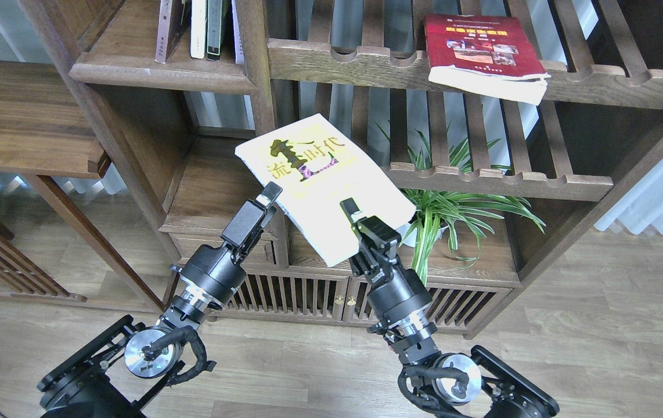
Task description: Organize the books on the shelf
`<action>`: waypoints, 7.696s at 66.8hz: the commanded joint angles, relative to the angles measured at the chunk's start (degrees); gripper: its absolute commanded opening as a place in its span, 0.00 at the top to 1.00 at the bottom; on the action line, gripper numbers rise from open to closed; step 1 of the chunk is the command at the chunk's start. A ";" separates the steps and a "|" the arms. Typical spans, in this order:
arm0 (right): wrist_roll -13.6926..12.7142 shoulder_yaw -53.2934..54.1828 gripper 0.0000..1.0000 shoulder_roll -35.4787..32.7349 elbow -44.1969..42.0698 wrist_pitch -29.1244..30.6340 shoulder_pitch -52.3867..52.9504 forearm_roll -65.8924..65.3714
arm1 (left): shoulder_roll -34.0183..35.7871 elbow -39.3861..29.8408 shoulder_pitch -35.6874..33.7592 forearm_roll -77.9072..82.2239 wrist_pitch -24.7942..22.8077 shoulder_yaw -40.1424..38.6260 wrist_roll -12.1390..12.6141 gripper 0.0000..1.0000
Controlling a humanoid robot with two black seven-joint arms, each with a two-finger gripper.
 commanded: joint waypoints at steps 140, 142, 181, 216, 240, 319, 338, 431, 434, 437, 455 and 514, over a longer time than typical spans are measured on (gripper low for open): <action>0.14 -1.08 0.67 -0.01 -0.05 0.00 0.17 -1.55 | 1.56 -0.53 -0.79 -0.48 0.00 0.25 0.09 0.92; 0.14 -0.99 0.65 -0.01 -0.05 0.00 0.17 -1.55 | 1.56 -0.61 -0.79 -0.40 0.00 0.25 0.09 0.92; 0.05 1.73 0.28 -1.06 -0.31 0.00 -0.62 -3.05 | 4.28 -2.19 -1.05 3.12 0.00 0.07 0.53 0.92; 0.40 4.02 0.22 -4.66 -3.12 0.00 -3.87 -2.96 | 17.90 -7.64 -8.35 3.56 0.00 -3.88 0.70 0.91; 0.32 3.49 0.22 -4.14 -6.29 0.00 -3.70 -3.13 | 31.35 -11.43 -8.61 3.56 0.00 -9.85 0.79 0.94; -0.12 2.87 0.22 -4.31 -8.31 0.00 -2.82 -4.98 | 37.51 -11.16 -10.54 10.77 0.00 -34.11 6.68 1.00; -0.12 2.96 0.22 -4.23 -8.66 0.00 -3.78 -7.26 | 34.26 -11.07 -12.83 14.10 3.12 -34.11 6.68 1.00; 0.05 3.58 0.18 -1.24 -8.49 0.00 -2.46 -7.26 | 15.27 -2.02 -31.11 50.32 34.42 -29.28 2.02 0.99; -0.03 3.58 0.18 -1.24 -8.49 0.00 -2.46 -7.26 | 15.27 -0.80 -31.81 50.32 34.42 -28.06 1.15 0.99; -0.03 3.58 0.18 -1.24 -8.49 0.00 -2.46 -7.18 | 15.27 0.17 -32.69 50.32 34.33 -27.26 0.26 0.99; 0.14 3.31 0.17 -1.59 -8.40 0.00 -3.17 -7.18 | 15.09 7.38 -39.63 49.70 34.33 -22.43 -2.29 0.98; 0.14 3.14 0.17 -1.50 -8.22 0.00 -3.70 -7.26 | 13.25 31.99 -48.95 45.48 23.96 -12.41 -15.11 0.98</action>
